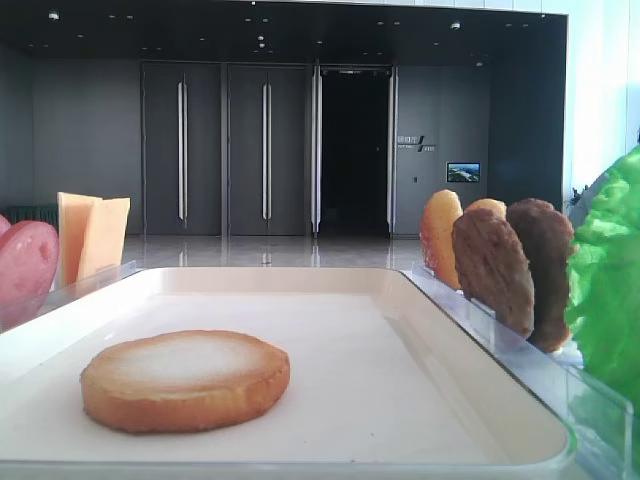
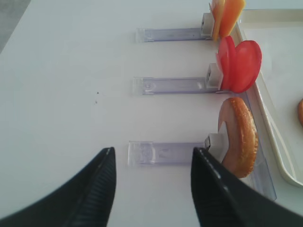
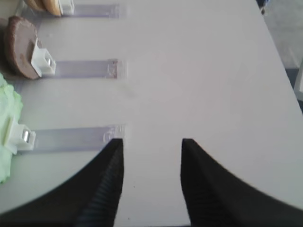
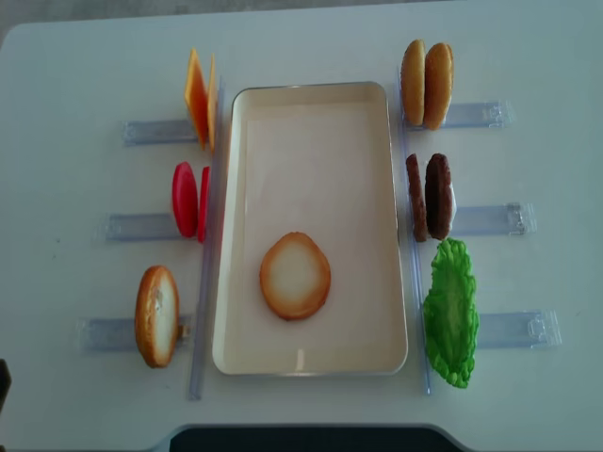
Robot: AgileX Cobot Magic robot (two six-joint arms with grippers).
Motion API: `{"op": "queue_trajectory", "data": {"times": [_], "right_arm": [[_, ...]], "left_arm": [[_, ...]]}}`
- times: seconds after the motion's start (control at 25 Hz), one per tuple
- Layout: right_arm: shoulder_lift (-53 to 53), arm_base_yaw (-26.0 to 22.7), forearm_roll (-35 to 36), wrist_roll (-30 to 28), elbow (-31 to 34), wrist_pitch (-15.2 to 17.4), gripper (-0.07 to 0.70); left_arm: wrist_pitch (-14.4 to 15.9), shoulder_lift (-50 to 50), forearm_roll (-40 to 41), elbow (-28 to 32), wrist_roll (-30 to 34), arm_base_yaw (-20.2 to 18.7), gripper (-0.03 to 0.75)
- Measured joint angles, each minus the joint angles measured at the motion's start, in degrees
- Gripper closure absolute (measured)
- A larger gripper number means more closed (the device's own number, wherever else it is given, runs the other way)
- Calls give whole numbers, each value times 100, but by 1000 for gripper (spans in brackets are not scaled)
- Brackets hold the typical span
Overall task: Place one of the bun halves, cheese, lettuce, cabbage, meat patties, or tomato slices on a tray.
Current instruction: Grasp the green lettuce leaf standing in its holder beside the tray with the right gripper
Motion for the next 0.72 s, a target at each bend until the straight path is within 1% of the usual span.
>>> {"op": "queue_trajectory", "data": {"times": [0.12,0.32,0.44,0.6,0.72], "right_arm": [[962,0,0,120,-315,190,352],[2619,0,114,279,-891,210,352],[3381,0,122,292,-1131,210,352],[4064,0,161,292,-1223,204,352],[4104,0,298,235,-1223,210,352]], "left_arm": [[0,0,0,0,0,0,354],[0,0,0,0,0,0,369],[0,0,0,0,0,0,370],[0,0,0,0,0,0,370],[-5,0,0,0,0,0,370]]}}
